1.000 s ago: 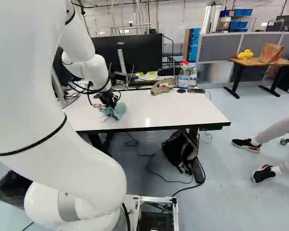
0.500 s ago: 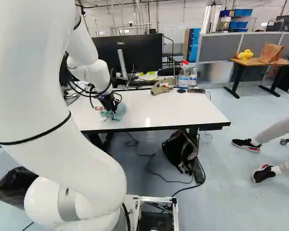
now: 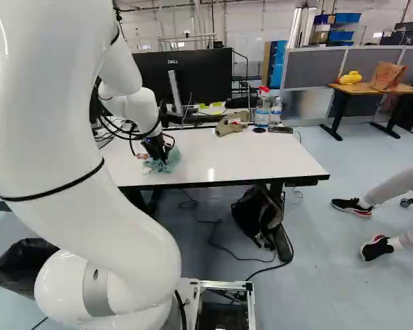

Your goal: Clean the table with the green towel

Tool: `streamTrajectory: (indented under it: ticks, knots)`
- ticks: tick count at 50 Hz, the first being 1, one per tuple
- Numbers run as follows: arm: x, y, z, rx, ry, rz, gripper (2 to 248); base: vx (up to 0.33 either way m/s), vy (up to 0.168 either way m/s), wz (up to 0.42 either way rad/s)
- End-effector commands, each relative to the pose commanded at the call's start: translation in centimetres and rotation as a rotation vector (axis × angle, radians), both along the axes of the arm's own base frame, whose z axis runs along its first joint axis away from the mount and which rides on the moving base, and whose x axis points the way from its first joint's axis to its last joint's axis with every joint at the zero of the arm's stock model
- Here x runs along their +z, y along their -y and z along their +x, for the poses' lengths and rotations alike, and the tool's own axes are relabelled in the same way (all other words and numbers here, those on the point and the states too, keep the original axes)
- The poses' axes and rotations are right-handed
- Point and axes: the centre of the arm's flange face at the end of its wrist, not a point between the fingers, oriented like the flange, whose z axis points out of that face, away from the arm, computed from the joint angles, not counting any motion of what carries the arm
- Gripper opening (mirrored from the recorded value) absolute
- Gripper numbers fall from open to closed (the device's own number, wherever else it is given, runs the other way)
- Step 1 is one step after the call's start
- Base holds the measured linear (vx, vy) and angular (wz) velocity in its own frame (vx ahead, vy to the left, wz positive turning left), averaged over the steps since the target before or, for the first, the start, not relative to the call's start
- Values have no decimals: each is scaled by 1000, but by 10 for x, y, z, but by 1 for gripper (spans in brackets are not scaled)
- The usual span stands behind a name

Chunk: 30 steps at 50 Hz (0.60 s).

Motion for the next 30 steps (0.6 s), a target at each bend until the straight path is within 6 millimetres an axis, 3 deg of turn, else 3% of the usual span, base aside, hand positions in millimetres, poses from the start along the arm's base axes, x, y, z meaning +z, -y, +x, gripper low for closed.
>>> streamTrajectory:
  ticks: [30]
  knots:
    - [0, 24, 53, -66, 16, 3, 41, 0, 0, 0]
